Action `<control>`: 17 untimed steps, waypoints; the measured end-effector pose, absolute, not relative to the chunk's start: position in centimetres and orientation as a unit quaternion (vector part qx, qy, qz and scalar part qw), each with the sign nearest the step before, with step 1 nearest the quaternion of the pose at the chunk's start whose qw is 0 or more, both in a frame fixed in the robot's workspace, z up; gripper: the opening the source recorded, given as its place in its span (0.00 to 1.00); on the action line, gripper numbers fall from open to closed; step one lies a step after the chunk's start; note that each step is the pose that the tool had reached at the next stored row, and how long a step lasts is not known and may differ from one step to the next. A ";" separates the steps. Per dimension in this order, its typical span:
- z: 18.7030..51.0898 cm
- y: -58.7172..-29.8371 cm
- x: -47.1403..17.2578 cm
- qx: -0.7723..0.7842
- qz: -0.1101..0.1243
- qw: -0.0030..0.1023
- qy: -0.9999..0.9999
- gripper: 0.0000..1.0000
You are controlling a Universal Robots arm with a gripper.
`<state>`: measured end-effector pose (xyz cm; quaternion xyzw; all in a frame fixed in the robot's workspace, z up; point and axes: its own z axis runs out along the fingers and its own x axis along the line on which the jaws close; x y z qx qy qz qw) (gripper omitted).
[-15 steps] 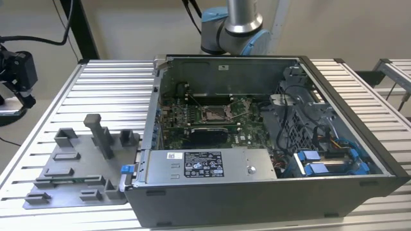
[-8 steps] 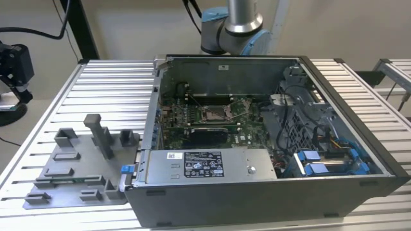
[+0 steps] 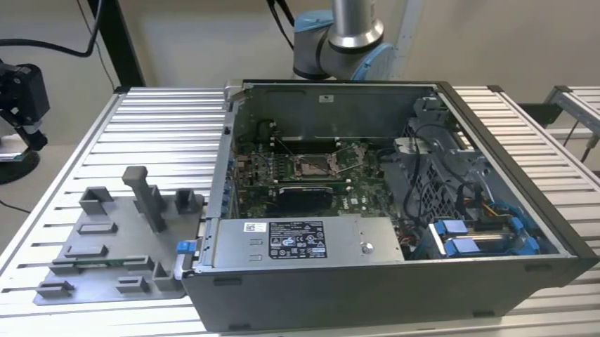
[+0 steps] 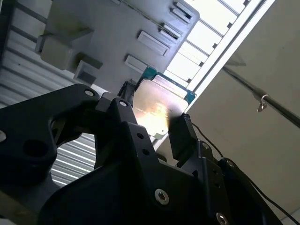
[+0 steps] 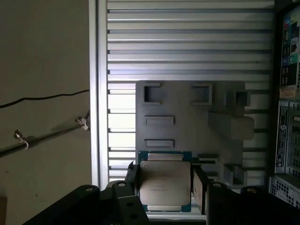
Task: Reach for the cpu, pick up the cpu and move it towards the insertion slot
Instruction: 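Pick up the cpu and move it towards the insertion slot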
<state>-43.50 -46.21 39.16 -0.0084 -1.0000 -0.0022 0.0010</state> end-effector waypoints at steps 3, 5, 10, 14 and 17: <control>39.2 -46.2 -43.5 -0.009 -0.002 0.001 -1.000 0.00; 39.2 -46.2 -43.5 -0.009 -0.002 0.001 -1.000 0.00; 39.2 -46.2 -42.9 -0.009 -0.002 0.001 -1.000 0.00; 39.2 -46.2 -42.1 -0.009 -0.002 0.001 -1.000 0.00; 39.2 -46.2 -41.6 -0.009 -0.002 0.001 -1.000 0.00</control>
